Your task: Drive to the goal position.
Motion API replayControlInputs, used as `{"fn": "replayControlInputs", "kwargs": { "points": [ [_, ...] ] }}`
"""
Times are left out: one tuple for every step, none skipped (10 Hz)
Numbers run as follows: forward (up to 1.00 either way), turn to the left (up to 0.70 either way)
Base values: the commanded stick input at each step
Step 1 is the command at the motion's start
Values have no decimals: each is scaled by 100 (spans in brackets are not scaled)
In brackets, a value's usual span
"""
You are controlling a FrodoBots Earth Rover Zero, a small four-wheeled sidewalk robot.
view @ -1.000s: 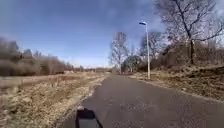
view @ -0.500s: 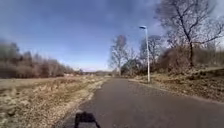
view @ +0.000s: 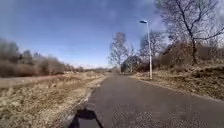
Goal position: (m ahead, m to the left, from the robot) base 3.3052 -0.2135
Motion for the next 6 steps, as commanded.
{"fn": "replayControlInputs", "kwargs": {
  "points": [
    [70, -3],
    [70, -3],
    [70, -3],
    [70, -3],
    [70, -4],
    [70, -4]
  ]
}}
